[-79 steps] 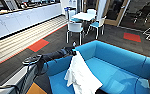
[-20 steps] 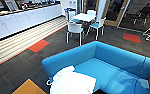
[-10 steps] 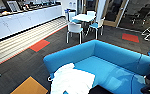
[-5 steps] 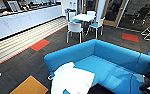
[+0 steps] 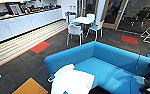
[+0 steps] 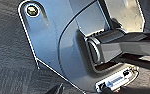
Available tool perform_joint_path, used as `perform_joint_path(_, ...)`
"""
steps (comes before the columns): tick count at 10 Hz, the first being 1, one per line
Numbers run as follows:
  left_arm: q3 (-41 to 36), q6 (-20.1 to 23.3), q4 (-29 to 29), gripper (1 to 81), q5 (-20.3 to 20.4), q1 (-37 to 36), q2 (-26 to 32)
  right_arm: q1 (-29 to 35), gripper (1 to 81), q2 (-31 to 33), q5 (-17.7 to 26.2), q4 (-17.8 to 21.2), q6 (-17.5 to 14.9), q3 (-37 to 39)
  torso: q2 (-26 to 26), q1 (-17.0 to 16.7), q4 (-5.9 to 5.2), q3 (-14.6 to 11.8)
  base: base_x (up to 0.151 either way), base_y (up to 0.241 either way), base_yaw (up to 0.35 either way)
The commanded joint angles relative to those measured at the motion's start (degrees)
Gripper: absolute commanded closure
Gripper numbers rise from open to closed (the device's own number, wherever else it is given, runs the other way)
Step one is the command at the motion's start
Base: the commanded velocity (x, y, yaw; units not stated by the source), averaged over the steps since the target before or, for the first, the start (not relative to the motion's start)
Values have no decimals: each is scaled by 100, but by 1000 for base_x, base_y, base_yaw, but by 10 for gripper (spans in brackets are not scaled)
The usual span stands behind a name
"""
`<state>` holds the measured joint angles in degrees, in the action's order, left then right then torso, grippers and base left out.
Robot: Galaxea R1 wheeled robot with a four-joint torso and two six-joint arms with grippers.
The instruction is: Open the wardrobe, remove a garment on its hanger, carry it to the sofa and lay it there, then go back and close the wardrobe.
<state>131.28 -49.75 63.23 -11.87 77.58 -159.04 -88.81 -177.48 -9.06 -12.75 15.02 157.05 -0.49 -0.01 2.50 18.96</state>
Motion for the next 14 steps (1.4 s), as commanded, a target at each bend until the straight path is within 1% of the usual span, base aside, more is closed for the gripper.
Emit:
perform_joint_path(1,996,-44,-57,10,-333,-37,-550,-28,10,-44,361,-61,-17,-35,0,1,0,-217,0,0,0)
perform_joint_path(3,1743,-44,-57,10,-289,7,-999,-28,10,-53,361,-69,-25,-35,0,1,0,-413,0,0,0)
perform_joint_path(4,1866,-52,-65,10,-263,16,-1095,-28,10,-45,361,-70,-25,-35,0,1,0,-291,0,0,0)
perform_joint_path(6,1876,-61,-301,10,-263,25,-1122,-37,10,-53,361,-61,-25,-35,-2,1,0,-383,0,0,0)
perform_joint_path(7,1875,-61,-626,10,-254,16,-1096,-36,10,-53,361,-61,-25,-35,-2,1,0,-378,0,0,0)
perform_joint_path(8,1849,-35,-742,10,-245,17,-1086,-37,10,-53,361,-61,-25,-27,-2,1,0,-376,0,0,0)
perform_joint_path(10,1761,53,-610,10,-236,78,-1078,-37,10,-53,378,-70,-25,-27,-2,1,0,-378,0,0,0)
perform_joint_path(11,1682,236,-497,10,-81,148,-1034,-28,10,-53,404,-70,-25,-18,-2,1,0,-378,0,0,0)
perform_joint_path(12,1717,290,-409,10,531,201,-947,-28,10,-53,405,-70,-25,-27,-2,1,0,-378,0,0,0)
perform_joint_path(13,1726,299,-399,10,974,218,-859,-37,10,-53,405,-70,-25,-35,-2,1,0,-378,0,0,0)
perform_joint_path(14,1734,290,-408,10,1012,218,-832,-37,10,-53,405,-61,-25,-35,-2,1,0,-378,0,0,0)
